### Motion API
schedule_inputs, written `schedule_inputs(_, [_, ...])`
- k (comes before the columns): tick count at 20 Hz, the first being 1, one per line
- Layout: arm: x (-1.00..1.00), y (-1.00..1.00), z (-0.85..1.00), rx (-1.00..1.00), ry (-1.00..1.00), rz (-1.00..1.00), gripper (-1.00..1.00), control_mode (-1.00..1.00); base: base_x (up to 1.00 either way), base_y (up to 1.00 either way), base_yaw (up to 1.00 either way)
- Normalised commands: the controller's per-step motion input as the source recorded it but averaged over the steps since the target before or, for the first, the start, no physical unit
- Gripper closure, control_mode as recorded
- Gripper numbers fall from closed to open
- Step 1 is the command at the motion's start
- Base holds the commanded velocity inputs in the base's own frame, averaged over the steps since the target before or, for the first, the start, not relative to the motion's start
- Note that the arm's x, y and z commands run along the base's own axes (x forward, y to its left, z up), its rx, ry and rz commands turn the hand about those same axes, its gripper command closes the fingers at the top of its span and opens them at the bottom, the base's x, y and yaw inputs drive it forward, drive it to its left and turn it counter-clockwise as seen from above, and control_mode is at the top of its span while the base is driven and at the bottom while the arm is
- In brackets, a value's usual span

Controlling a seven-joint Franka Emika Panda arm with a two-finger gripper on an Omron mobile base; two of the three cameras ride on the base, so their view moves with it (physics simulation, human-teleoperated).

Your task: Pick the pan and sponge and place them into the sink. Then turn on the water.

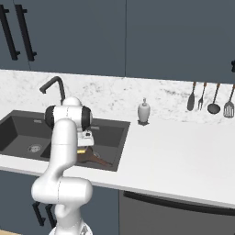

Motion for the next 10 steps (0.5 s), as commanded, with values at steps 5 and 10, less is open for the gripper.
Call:
schedule_inputs(5, [-0.13,0.0,0.23,0.0,-0.11,0.0,-1.0,-1.0,0.0,0.0,0.0])
schedule_inputs(10, [-0.29,0.0,0.44,0.0,-0.28,0.0,-1.0,-1.0,0.0,0.0,0.0])
